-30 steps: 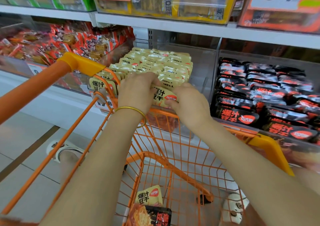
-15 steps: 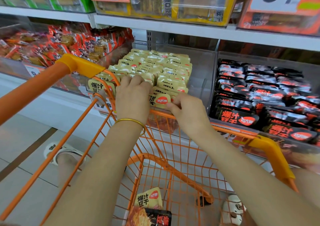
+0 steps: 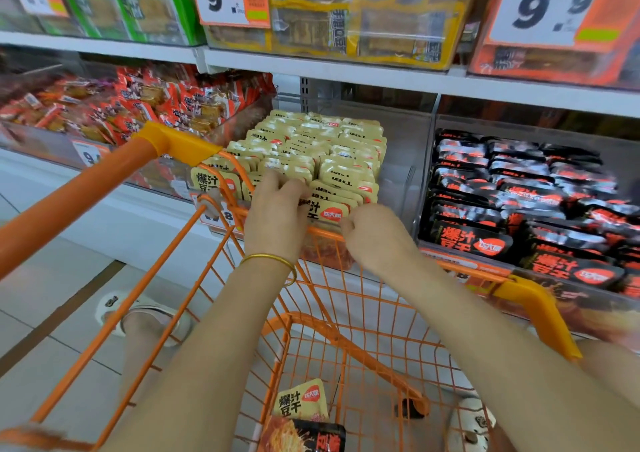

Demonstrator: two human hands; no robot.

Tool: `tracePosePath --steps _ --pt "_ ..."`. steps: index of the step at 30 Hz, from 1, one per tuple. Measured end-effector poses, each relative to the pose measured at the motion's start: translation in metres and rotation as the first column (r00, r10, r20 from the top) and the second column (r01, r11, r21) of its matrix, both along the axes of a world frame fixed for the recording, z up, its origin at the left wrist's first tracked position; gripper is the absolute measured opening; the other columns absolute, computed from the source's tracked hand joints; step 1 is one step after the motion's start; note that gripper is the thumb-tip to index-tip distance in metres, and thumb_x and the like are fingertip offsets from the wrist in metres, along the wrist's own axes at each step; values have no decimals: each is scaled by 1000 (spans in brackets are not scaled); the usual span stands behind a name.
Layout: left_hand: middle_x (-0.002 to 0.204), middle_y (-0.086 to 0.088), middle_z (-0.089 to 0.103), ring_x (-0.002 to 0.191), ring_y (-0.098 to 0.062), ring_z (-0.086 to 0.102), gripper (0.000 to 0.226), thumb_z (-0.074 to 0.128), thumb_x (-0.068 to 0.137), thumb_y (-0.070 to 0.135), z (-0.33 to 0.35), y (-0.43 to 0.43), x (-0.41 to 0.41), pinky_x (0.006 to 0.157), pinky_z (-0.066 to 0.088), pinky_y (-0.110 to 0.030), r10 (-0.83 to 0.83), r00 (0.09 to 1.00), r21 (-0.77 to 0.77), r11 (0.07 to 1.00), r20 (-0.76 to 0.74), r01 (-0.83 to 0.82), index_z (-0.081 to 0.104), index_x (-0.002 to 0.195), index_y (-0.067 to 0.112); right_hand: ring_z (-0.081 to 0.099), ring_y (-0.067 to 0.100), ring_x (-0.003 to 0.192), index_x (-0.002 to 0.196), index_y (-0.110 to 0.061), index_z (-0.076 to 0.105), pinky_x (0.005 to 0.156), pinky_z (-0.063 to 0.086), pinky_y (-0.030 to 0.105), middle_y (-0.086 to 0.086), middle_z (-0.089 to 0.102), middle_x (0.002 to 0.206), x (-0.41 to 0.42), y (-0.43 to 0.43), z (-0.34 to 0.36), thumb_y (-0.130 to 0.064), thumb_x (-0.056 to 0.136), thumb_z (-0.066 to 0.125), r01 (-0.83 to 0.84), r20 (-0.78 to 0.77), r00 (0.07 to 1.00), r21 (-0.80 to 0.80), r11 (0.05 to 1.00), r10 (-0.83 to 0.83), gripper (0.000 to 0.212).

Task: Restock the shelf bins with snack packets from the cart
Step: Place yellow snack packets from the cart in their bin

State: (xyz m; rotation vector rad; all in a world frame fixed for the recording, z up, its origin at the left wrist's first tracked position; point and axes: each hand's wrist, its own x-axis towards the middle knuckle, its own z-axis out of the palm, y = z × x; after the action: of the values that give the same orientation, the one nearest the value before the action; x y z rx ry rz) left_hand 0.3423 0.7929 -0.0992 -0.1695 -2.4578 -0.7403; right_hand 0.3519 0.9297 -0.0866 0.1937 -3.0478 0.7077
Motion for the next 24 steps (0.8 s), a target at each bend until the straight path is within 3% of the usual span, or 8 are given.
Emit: tracePosePath --steps 3,7,10,12,14,18,21,24 --pt "115 -6 49 97 -24 54 22 59 86 9 10 -5 12 80 48 -34 59 993 116 991 103 -71 62 107 15 59 32 80 92 -2 61 58 40 31 13 56 95 26 4 2 2 85 54 34 -367 929 226 974 53 10" --pt "82 -3 58 79 -24 58 9 59 87 19 31 -17 33 68 48 -35 -4 887 -124 990 461 69 59 78 17 59 34 74 85 -3 65 56 51 36 13 60 84 52 0 -11 6 67 70 -153 -604 757 208 966 250 21" --pt "84 -7 66 78 -21 64 18 55 90 20 20 -21 44 77 52 -36 26 574 -228 932 819 283 66 82 9 59 32 92 102 -8 62 71 53 41 11 60 102 55 -14 -50 -5 88 55 -401 -108 889 285 871 445 16" --pt "103 -11 66 95 -24 65 23 53 93 22 -1 -23 47 85 53 -37 119 399 -261 909 909 324 64 101 3 56 30 101 113 -9 56 82 50 39 12 57 114 52 -22 -89 -10 96 44 -537 296 834 241 808 466 21" --pt "99 -9 65 94 -25 65 22 52 92 23 -20 -27 48 83 54 -37 182 296 -282 896 938 343 62 98 4 54 28 109 122 -5 53 82 45 31 13 55 122 53 -27 -120 -14 97 45 -567 504 745 134 813 436 28" --pt "80 -4 56 77 -25 59 23 52 93 27 -34 -36 48 75 51 -35 241 281 -335 871 929 359 56 83 7 53 26 102 108 1 53 73 37 30 14 52 113 73 -40 -164 -29 94 52 -613 597 665 93 785 449 33" --pt "77 -2 53 74 -23 54 29 53 92 30 -42 -39 46 78 50 -36 255 279 -351 855 926 382 51 71 10 55 28 100 116 -4 52 70 41 33 13 45 121 88 -48 -177 -34 89 61 -597 570 710 175 783 413 42" --pt "70 0 50 74 -21 53 24 52 92 32 -46 -37 46 77 49 -33 267 283 -366 840 921 400 52 82 10 54 22 90 107 -8 51 63 40 30 8 45 107 90 -48 -177 -32 83 69 -562 544 728 124 818 417 38"
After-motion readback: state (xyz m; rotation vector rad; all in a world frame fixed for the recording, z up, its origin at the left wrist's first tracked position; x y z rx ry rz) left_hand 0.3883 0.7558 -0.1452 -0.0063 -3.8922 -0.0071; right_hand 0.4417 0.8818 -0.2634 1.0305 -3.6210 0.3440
